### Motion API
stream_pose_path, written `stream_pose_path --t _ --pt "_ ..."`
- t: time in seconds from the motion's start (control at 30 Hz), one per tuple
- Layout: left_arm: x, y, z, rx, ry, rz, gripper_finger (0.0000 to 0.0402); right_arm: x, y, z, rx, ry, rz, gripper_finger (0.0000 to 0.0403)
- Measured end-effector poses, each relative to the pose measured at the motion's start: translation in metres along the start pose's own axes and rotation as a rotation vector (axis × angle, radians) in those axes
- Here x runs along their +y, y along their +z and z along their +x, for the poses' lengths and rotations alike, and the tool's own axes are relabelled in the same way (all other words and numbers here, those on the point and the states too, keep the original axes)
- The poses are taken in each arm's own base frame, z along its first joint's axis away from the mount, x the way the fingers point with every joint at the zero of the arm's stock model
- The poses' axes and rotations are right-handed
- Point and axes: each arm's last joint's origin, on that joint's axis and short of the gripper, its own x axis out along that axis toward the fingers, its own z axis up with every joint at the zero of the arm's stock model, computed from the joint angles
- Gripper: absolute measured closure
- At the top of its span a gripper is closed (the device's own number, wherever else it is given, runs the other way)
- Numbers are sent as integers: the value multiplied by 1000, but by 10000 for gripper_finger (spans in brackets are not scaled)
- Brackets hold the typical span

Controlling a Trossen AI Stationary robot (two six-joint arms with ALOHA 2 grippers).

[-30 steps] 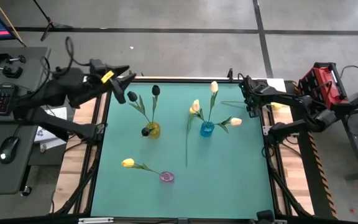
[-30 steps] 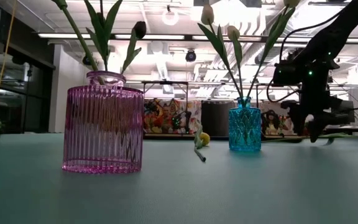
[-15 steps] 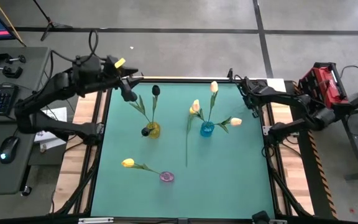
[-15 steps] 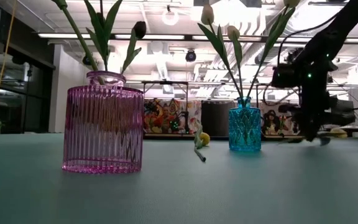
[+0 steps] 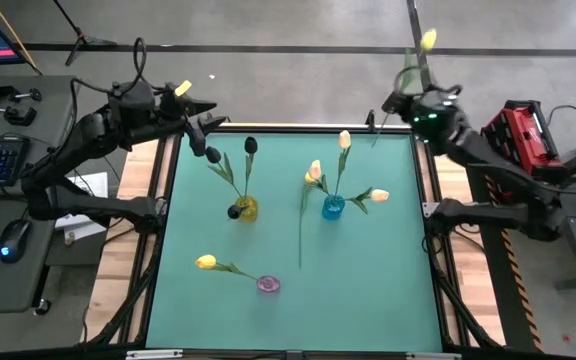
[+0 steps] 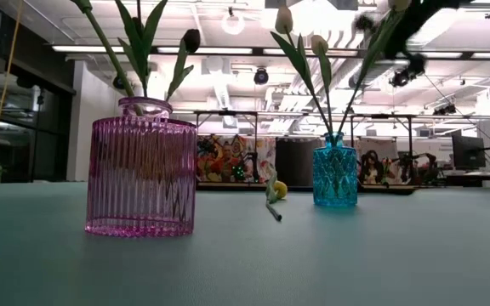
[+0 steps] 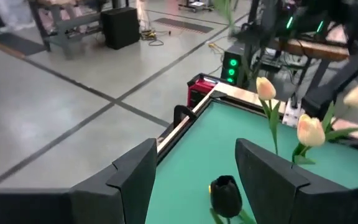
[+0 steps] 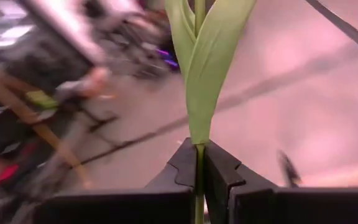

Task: Sort flowers into vase by color
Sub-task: Put the right yellow tulip flower into the purple vase

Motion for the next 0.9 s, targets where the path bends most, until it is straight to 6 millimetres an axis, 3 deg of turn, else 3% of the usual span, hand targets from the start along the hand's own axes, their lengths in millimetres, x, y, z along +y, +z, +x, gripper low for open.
stream_pose_path --t 0.2,0.37,0.5,0.73,0.9 --pt "-3 4 4 -30 -75 4 198 57 51 -55 -84 360 -154 402" --pt "-6 12 2 -116 -144 -64 198 97 44 -80 -49 729 -235 402" --pt "-12 20 0 -183 -189 -159 198 128 8 -87 71 958 -303 402" --pt "-36 25 -2 -221 -310 -309 198 188 -91 -103 253 1350 -378 403" --pt "-62 22 -5 -189 -388 -345 198 210 -156 -123 343 1534 -348 403"
